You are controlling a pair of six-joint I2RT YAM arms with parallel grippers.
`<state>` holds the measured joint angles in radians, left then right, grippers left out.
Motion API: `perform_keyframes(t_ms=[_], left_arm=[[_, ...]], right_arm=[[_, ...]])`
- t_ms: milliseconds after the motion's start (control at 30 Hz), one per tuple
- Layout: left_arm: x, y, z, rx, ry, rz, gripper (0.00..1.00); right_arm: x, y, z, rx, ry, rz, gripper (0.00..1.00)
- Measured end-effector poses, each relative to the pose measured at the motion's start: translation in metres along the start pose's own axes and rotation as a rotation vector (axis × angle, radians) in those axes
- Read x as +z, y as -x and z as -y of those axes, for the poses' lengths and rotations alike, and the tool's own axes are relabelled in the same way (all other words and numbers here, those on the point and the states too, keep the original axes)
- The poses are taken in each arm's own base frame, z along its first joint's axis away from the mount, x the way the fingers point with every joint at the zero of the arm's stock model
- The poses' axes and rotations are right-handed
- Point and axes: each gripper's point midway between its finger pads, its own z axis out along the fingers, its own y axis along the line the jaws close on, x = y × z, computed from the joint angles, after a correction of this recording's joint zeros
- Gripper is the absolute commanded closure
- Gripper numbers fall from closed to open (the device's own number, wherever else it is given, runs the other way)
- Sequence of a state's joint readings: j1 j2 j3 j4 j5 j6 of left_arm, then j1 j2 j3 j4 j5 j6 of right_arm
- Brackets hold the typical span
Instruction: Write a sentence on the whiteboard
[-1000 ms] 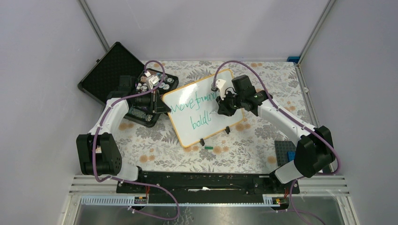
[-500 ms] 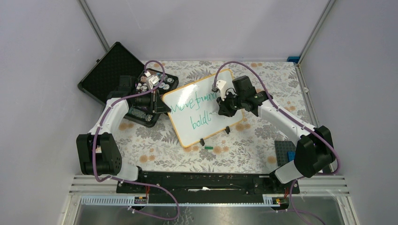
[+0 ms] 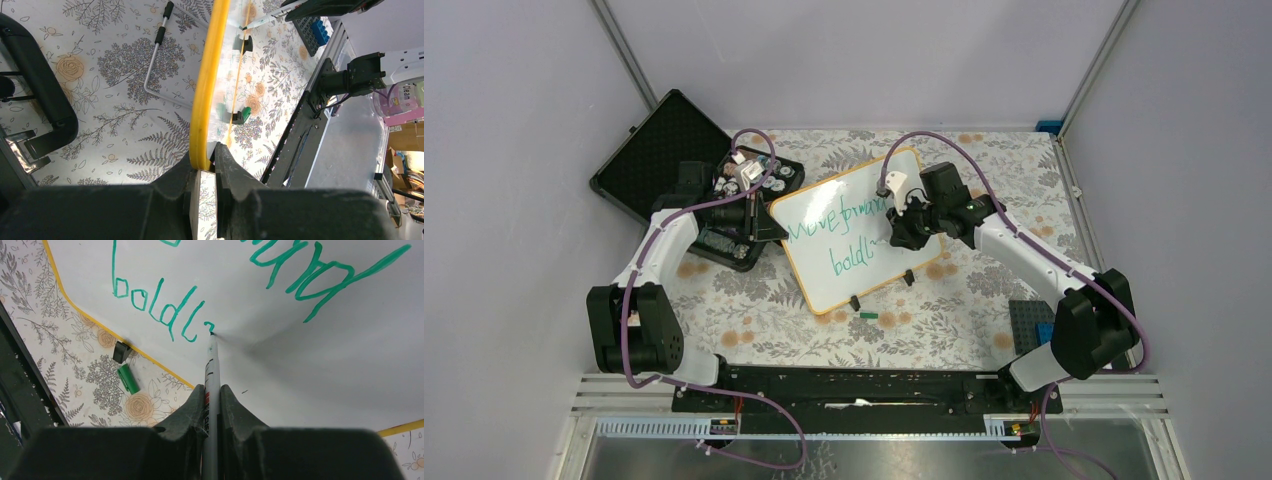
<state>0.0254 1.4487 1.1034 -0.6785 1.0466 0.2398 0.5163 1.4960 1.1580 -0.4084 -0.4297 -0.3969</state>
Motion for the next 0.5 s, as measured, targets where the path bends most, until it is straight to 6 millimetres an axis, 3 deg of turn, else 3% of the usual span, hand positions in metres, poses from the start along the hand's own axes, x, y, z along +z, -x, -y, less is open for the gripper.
perform_keyframes(t_ms=[500], left_arm=[[0.000, 0.000, 0.000, 0.000, 0.000, 0.000, 1.00]], right_arm=[[-0.009, 0.006, 0.015, 0.007, -0.044, 0.005, 1.00]])
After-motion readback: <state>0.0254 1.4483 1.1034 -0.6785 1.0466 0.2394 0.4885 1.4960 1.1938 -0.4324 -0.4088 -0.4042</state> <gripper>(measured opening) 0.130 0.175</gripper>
